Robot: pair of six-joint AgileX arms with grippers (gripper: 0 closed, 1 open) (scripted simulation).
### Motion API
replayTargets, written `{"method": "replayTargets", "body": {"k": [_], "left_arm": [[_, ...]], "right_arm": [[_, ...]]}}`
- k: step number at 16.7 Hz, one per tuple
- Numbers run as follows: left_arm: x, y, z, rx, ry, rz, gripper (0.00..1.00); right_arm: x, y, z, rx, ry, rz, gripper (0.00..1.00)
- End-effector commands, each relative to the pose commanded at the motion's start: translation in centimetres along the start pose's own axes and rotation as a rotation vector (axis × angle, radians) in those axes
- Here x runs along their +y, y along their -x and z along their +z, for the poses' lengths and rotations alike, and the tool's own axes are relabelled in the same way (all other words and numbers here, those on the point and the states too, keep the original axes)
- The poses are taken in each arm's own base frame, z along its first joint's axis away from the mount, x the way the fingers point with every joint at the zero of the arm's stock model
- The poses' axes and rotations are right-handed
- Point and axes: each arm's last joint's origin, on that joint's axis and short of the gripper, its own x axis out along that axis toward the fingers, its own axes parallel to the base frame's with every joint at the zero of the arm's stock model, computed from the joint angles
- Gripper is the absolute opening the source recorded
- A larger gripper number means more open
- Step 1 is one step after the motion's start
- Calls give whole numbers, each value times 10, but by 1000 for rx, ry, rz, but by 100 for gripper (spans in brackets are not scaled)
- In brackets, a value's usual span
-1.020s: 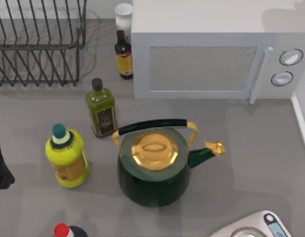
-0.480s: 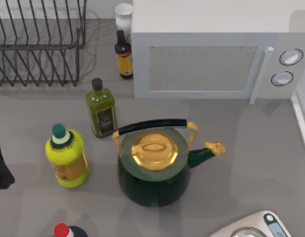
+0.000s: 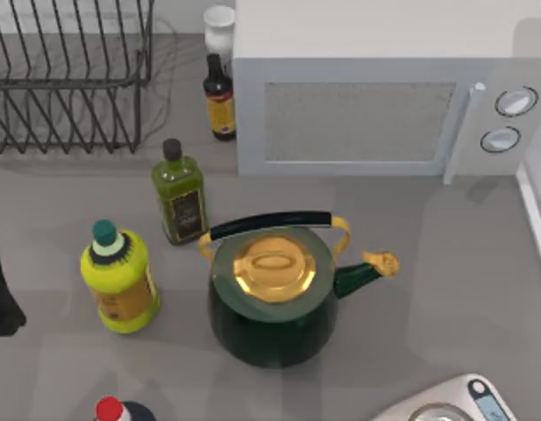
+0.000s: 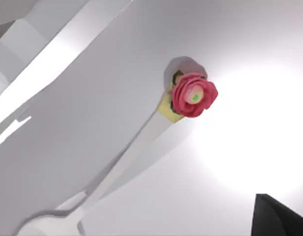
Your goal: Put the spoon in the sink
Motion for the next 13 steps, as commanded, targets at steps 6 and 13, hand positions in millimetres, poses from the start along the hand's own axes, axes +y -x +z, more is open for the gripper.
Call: {"method": "replayTargets", "body": {"k": [6, 13], "left_arm": [[0, 0, 0, 0, 0, 0, 100], [0, 0, 0, 0, 0, 0, 100]], "right_arm": [[0, 0, 0, 0, 0, 0, 68], [0, 0, 0, 0, 0, 0, 100]]}}
